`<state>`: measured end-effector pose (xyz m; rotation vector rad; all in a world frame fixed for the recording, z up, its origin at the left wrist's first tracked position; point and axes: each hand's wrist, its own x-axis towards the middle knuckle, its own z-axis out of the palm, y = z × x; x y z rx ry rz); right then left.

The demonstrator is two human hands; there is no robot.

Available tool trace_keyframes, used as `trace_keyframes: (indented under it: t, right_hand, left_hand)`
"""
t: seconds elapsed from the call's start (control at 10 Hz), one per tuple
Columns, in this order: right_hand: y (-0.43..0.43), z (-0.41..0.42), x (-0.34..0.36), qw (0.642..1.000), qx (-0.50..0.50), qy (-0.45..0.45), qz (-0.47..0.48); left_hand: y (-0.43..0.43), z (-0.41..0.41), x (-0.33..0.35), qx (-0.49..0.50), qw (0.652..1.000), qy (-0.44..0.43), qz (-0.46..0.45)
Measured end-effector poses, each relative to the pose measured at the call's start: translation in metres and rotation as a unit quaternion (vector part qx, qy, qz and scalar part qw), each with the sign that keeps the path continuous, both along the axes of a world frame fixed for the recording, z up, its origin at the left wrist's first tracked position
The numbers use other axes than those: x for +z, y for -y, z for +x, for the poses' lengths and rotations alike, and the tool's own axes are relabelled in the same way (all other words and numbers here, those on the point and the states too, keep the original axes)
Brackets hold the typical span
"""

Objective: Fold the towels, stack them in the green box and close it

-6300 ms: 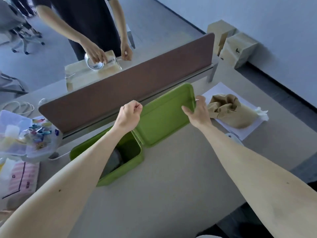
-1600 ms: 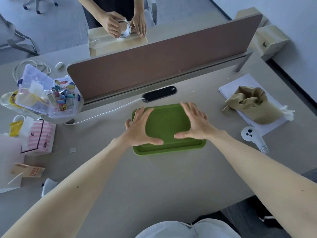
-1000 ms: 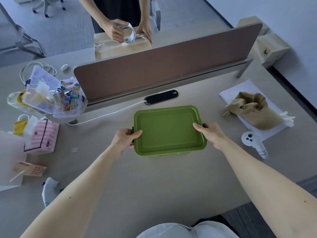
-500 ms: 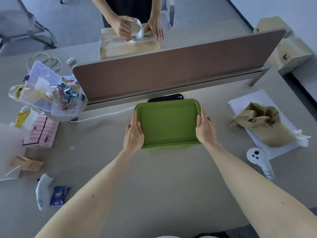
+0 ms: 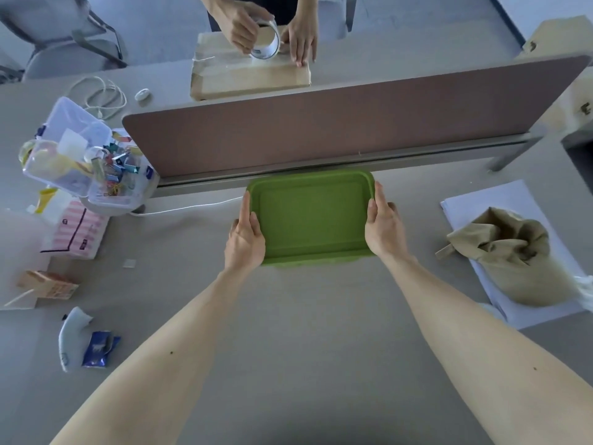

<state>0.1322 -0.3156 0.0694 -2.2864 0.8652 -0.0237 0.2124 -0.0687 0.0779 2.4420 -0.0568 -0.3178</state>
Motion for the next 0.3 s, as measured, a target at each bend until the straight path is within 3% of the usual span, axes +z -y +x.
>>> trace_keyframes:
  t: [0.2,0.3]
  right_hand:
    - [0.009,-0.002,0.012,0.998,0.038,-0.059,0.001]
    - [0.020,-0.006,0.040,1.000,0.021,-0.001,-0.023]
  left_hand:
    - [-0.007,0.002,0.015,-0.026,0.999,-0.032,0.034]
    - [-0.019,0.001,0.044,-0.006,0.999,0.033,-0.036]
